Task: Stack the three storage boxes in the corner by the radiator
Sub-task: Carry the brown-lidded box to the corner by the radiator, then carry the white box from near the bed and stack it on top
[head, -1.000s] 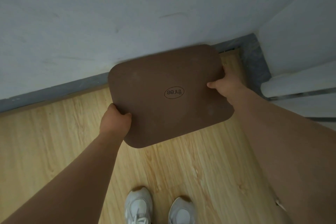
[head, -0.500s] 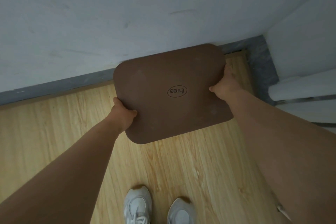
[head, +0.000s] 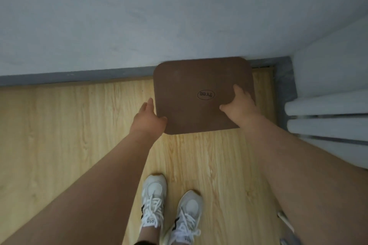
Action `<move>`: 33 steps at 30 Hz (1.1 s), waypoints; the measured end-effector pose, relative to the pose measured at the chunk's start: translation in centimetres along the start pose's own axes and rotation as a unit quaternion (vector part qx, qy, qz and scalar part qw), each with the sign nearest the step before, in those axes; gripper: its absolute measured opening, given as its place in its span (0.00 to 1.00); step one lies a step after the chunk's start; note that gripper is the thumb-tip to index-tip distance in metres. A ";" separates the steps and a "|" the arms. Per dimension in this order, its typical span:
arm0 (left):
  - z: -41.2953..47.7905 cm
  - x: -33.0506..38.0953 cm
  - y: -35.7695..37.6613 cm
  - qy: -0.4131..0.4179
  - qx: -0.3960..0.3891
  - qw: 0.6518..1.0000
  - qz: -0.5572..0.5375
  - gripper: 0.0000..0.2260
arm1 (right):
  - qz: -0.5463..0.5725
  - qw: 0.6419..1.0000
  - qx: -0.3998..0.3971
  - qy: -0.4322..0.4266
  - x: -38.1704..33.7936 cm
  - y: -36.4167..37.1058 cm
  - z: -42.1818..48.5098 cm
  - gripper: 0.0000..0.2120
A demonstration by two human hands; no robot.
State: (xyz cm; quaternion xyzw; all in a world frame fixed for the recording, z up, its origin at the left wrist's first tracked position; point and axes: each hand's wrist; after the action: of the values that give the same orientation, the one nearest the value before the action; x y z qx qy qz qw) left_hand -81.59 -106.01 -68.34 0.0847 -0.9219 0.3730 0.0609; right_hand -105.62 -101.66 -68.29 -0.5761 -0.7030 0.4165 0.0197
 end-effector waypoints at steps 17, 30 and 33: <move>-26.7 -5.9 -16.3 -0.031 0.066 0.997 0.000 0.32 | -0.184 0.954 -0.136 -0.192 -17.3 -5.0 -28.9 0.40; -46.9 -14.7 -20.0 -0.182 0.128 0.972 -0.079 0.32 | -0.304 0.862 -0.173 -0.368 -24.0 -7.1 -46.9 0.41; -50.3 -17.4 -18.9 -0.223 0.120 0.964 -0.086 0.31 | -0.336 0.827 -0.192 -0.406 -24.8 -5.3 -50.8 0.41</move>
State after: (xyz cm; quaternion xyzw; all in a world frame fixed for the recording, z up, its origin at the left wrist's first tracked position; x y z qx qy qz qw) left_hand -58.27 -82.27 -22.65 0.2516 -0.8500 0.4458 -0.1247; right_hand -75.73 -93.49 -20.74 -0.0747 -0.8636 0.4371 -0.2399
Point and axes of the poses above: each hand's wrist, its own z-axis towards the middle knuckle, its own y-axis out of the palm, x = y × z, and after that the axes turned 15 degrees about z, right-handed
